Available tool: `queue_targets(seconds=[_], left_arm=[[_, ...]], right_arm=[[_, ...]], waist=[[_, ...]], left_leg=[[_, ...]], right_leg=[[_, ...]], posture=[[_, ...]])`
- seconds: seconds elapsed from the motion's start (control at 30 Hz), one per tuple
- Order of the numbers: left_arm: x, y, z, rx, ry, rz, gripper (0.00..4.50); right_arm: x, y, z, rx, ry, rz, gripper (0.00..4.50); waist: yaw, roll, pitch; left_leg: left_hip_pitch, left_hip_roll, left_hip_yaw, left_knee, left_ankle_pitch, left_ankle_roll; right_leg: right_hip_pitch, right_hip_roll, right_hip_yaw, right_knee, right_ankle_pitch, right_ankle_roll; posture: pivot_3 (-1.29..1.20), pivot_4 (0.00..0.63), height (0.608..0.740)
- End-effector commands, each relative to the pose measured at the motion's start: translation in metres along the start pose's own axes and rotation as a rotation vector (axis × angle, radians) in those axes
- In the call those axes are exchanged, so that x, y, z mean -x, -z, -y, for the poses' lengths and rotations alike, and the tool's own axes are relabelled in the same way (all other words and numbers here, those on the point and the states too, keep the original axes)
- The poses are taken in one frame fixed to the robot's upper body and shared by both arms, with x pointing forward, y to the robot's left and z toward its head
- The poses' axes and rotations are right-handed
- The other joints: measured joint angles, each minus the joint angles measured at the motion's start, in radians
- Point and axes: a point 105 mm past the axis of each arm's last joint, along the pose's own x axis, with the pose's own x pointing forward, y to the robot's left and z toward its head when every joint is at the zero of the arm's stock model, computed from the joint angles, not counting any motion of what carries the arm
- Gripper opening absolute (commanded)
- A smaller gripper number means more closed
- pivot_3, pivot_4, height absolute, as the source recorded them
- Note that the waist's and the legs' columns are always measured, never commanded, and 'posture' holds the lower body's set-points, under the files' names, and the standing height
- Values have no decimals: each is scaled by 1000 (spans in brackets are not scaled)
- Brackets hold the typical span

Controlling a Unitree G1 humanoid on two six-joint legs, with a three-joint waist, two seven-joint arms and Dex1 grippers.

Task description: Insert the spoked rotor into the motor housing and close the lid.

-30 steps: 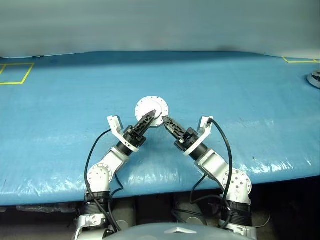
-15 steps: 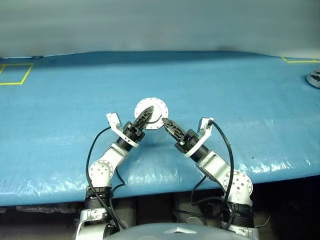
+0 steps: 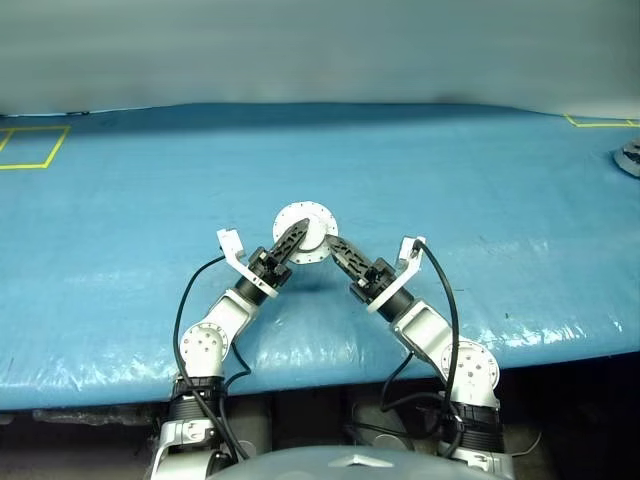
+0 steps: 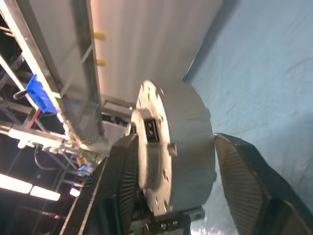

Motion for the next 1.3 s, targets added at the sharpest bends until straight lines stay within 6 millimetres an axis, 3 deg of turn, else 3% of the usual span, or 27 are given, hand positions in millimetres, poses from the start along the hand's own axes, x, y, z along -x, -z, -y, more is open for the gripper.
queue_targets(seconds=[0.03,0.2,0.37,0.63,0.8,0.83,0.97,1.0,1.13,1.3], left_arm=[[-4,-10,5,-40,15,72,2557],[-4,-29,0,-102,-35,163,2557],[14,-102,-35,-237,-359,494,2557],[56,-163,-58,-443,-743,699,2557],[79,-179,-62,-494,-852,784,2557],[81,-180,-61,-503,-858,795,3132],[94,-179,-65,-531,-926,812,4331],[98,-180,-65,-544,-949,817,4435],[112,-186,-62,-572,-985,877,4435],[128,-206,-30,-653,-946,1041,4435]], right_arm=[[-7,-31,-10,54,3,184,3109],[-6,-36,0,83,71,216,3109],[-3,-38,9,99,132,224,3109],[3,-42,19,105,193,231,3109],[6,-44,20,110,199,225,3109],[7,-45,20,116,200,220,3130],[9,-47,23,158,215,195,3130],[9,-47,23,166,219,191,3130],[8,-46,24,176,221,171,3130],[8,-46,25,177,228,151,3130]], waist=[[0,0,0],[1,0,0],[4,-1,0],[14,-2,0],[14,-2,0],[14,-2,0],[15,-2,0],[15,-2,0],[15,-2,0],[15,-2,0]], left_leg=[[0,0,0,0,0,0],[0,0,0,0,0,0],[0,0,0,1,0,0],[-1,0,0,1,0,0],[1,0,0,1,0,0],[0,0,0,1,0,0],[1,0,0,1,0,0],[1,0,0,2,0,0],[1,0,0,2,0,0],[1,0,0,2,1,0]], right_leg=[[0,0,0,0,0,0],[0,0,0,0,1,0],[0,0,0,0,2,0],[0,1,1,-1,7,6],[1,1,2,-1,7,7],[1,1,2,-1,7,7],[1,1,1,-1,7,7],[2,1,2,-1,7,7],[2,1,1,0,7,7],[2,1,2,0,7,6]], posture=[[0,150,740],[0,150,740],[0,150,740],[0,150,740],[0,150,740],[0,150,740],[0,150,740],[0,150,740],[0,150,740],[0,150,740]])
